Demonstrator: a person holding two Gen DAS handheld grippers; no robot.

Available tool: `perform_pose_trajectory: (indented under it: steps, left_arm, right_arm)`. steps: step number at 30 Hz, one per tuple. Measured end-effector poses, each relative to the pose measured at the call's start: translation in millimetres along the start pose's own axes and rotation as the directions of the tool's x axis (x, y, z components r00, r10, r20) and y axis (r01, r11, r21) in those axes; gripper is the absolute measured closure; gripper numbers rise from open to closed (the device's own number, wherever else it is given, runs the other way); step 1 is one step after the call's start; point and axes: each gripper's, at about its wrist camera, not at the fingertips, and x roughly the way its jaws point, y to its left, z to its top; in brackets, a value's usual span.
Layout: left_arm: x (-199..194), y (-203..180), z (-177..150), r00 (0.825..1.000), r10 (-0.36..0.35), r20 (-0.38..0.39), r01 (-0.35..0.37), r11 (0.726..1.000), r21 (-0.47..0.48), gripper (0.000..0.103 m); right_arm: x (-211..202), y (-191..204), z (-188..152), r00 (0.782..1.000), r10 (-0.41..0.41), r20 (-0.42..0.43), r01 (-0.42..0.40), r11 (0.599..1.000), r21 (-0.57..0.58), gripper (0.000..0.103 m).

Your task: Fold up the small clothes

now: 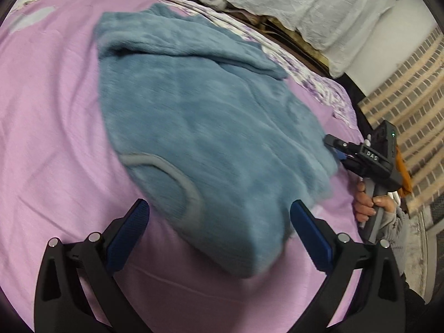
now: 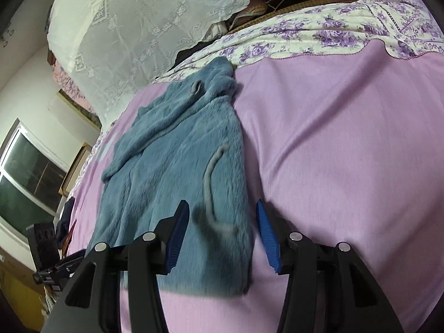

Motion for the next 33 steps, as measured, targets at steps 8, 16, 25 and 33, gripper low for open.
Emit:
perform_pose_trajectory:
  steps: [8,16,25,33]
  left_arm:
    - [3.7,2.0,1.2,0.999,-0.05,0.002,0.05,0.998,-0.036,0.005]
    - [5.0,-6.8,-3.1,1.0,-0.026,0.014,0.026,1.0,-0.005,0.024]
    - [4.9,5.1,0.4,0.997,-0.063,0.049,0.066,0.997,-0.049,0.068]
    - [11.7,8.5,0.2,0.996,-0.084,0.031,0.086,0.994,-0.064,0.054]
  right_arm:
    - [-2.7,3.4,-6.6,1.0,-0.006,-0.004,0.006,1.0,-0.024,0.053]
    - [-6.3,2.3,-8.8,1.0,0.017,-0.012,-0.017,1.0,-0.022,0.053]
    - [-14.5,7.0,-13.5,1.0,0.024,0.006,-0.024,0.999,-0.029,0.083]
    - [-6.2,5.3,-16.0,0.999,0.02,-0.035,-0.021,0.999,-0.027,0.072]
